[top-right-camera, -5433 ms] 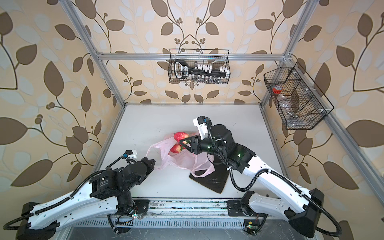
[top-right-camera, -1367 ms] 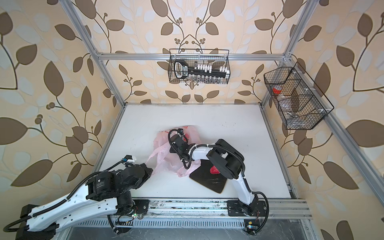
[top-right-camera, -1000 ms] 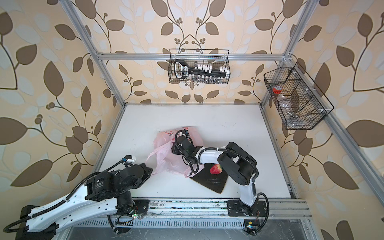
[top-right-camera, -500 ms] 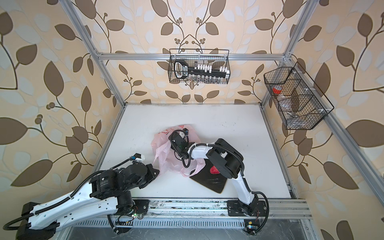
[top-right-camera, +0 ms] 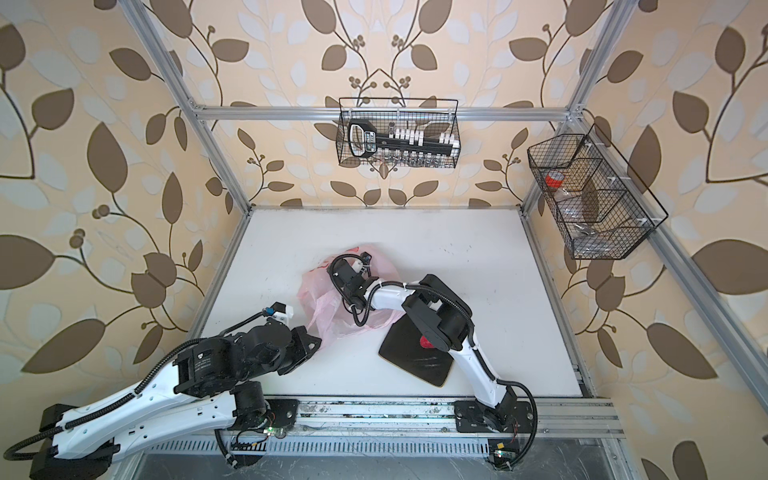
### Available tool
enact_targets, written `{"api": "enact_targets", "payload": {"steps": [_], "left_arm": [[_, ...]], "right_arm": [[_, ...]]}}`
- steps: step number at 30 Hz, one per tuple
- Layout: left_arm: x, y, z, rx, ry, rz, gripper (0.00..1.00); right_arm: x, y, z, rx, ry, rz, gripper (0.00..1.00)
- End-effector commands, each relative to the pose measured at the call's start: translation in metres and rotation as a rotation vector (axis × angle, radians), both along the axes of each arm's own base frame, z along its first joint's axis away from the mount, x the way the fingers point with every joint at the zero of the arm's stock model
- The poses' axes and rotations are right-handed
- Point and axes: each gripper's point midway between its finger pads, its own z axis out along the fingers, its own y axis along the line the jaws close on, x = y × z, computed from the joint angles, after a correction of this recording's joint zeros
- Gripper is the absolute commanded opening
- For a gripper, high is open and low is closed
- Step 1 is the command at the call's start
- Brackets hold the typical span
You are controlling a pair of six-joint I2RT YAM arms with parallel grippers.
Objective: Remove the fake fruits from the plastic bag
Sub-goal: 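Reach the right gripper into the pink bag and grasp a fake strawberry, then lift the strawberry out and lower it onto the black tray with the right gripper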
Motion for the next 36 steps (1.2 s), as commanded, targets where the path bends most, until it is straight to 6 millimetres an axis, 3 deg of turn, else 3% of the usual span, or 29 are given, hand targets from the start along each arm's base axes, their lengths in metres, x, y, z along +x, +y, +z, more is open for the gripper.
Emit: {"api": "enact_targets", "payload": {"steps": [1, 8, 21, 28, 32, 36], "left_arm": [[0.002, 0.02, -0.003, 0.023, 0.009, 0.092, 0.0], [0.009, 0.033, -0.014, 0.012, -0.003, 0.197, 0.0], [0.022, 0.04, -0.006, 0.035, -0.074, 0.256, 0.0], [0.025, 0.043, -0.006, 0.034, -0.09, 0.282, 0.0], [0.026, 0.044, -0.007, 0.037, -0.092, 0.287, 0.0], [0.027, 0.044, -0.008, 0.038, -0.097, 0.29, 0.0]], "right_arm": [[-0.009, -0.014, -0.009, -0.059, 0.024, 0.022, 0.34], [-0.031, -0.016, 0.04, -0.02, -0.058, 0.177, 0.3], [-0.124, -0.049, 0.093, -0.194, -0.117, 0.696, 0.3], [-0.173, -0.064, 0.15, -0.142, -0.189, 0.89, 0.3], [-0.178, -0.088, 0.19, -0.158, -0.258, 0.846, 0.3], [-0.16, -0.14, 0.215, -0.188, -0.25, 0.634, 0.3]]}}
